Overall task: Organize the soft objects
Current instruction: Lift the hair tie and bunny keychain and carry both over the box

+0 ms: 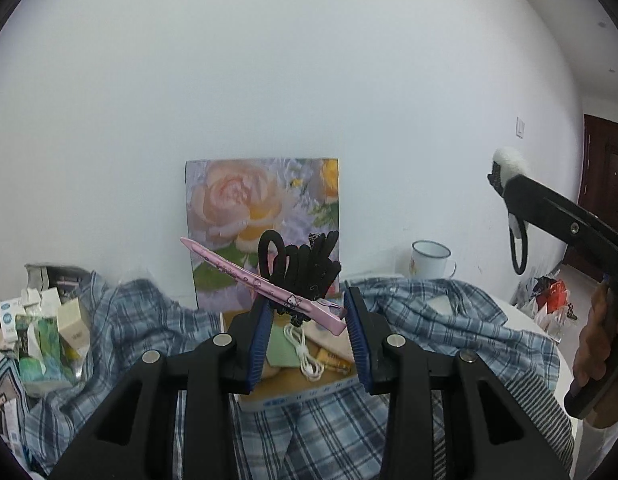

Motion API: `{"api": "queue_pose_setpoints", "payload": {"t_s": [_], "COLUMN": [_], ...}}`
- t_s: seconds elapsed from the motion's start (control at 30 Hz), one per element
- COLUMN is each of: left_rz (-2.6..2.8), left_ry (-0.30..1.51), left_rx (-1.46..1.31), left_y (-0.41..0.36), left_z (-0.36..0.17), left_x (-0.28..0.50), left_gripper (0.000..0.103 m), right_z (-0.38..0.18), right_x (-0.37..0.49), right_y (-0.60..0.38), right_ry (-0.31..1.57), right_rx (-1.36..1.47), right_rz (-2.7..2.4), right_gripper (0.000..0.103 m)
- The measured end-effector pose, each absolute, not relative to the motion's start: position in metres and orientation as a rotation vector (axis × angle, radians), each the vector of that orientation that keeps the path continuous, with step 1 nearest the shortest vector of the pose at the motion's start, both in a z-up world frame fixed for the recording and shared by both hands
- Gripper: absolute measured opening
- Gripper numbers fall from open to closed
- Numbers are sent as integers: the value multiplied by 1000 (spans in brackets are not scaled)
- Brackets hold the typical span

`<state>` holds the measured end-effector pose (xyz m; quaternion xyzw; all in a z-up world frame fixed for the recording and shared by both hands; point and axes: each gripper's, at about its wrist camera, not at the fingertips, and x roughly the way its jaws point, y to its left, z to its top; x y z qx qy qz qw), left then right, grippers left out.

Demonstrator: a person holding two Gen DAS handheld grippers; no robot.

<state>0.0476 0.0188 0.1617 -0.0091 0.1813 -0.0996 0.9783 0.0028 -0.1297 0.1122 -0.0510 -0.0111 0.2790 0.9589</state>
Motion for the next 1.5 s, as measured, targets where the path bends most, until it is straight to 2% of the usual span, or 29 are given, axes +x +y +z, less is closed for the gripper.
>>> {"api": "queue_pose_setpoints", "payload": {"t_s": [0.37, 0.83, 1.5], "left_rz": [-213, -152, -54], "left_ry": [303, 295, 421], "left_rx": [-44, -23, 6], "left_y": [23, 28, 30], "left_z": [202, 216, 151], "left_x": [79, 126, 184], "left_gripper": [38, 38, 38], "right_z": [143, 157, 83], "right_x": [16, 48, 133], "right_y": [-111, -96, -86], "right_ry": [-83, -95, 88], "right_rx": [-104, -72, -41], "right_rz": [572, 550, 533], "right_gripper": [40, 40, 40]}}
